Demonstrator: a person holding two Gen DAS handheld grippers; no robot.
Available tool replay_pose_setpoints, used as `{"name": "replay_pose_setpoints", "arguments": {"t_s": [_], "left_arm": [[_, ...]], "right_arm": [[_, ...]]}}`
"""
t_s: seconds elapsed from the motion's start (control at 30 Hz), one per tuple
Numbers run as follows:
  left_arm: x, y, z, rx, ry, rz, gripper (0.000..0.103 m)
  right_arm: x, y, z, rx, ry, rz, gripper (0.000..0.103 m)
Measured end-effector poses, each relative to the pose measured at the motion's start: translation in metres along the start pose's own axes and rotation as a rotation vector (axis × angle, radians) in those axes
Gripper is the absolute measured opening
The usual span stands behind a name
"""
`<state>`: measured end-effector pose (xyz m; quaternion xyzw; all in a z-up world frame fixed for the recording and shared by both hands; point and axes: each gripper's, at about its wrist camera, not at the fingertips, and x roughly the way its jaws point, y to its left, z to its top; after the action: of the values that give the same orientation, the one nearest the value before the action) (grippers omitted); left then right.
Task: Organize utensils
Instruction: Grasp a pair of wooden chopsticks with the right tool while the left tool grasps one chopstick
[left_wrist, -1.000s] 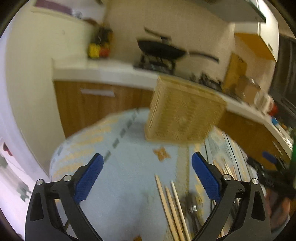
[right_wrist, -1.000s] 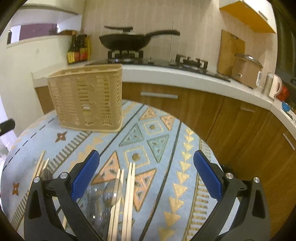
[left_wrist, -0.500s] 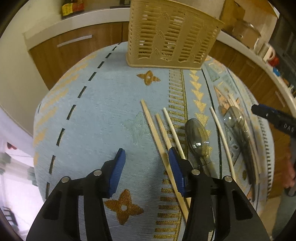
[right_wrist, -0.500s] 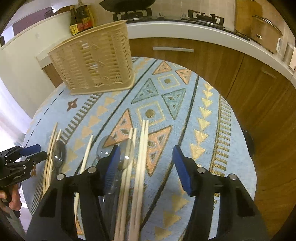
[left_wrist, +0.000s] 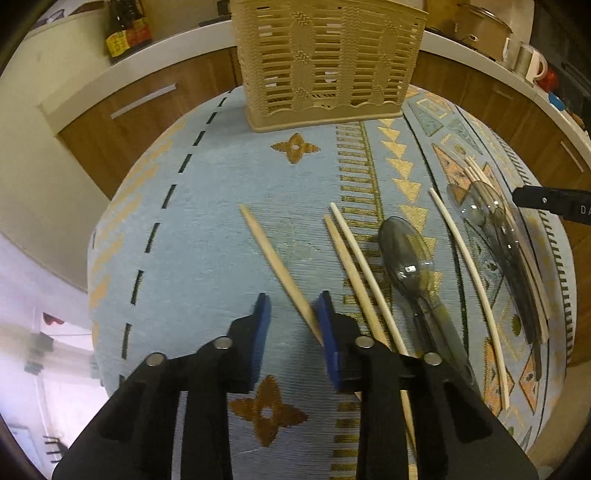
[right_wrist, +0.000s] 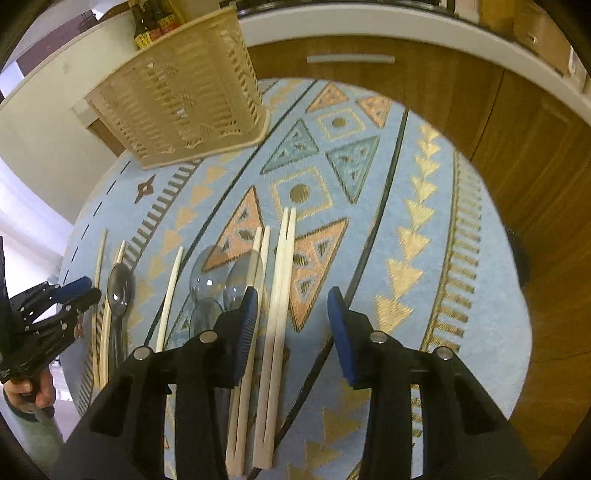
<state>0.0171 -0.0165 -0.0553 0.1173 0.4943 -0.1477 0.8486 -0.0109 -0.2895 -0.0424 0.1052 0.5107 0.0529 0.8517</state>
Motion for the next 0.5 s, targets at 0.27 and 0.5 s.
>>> {"name": "replay_pose_setpoints", "arguments": {"t_s": [0.27,0.5], "left_arm": [[-0.001,0.006,0.002,-0.008,-0.006,-0.024,0.015],[0.001,0.009,0.009,-0.009,0.062,-0.093,0.030]], "right_arm": [[0.014,0.016,-0.008,-0.065,0.072,-0.062,0.024],[0.020,0.035,-0.004,-0.158,0.144,-0.151,0.023]]}}
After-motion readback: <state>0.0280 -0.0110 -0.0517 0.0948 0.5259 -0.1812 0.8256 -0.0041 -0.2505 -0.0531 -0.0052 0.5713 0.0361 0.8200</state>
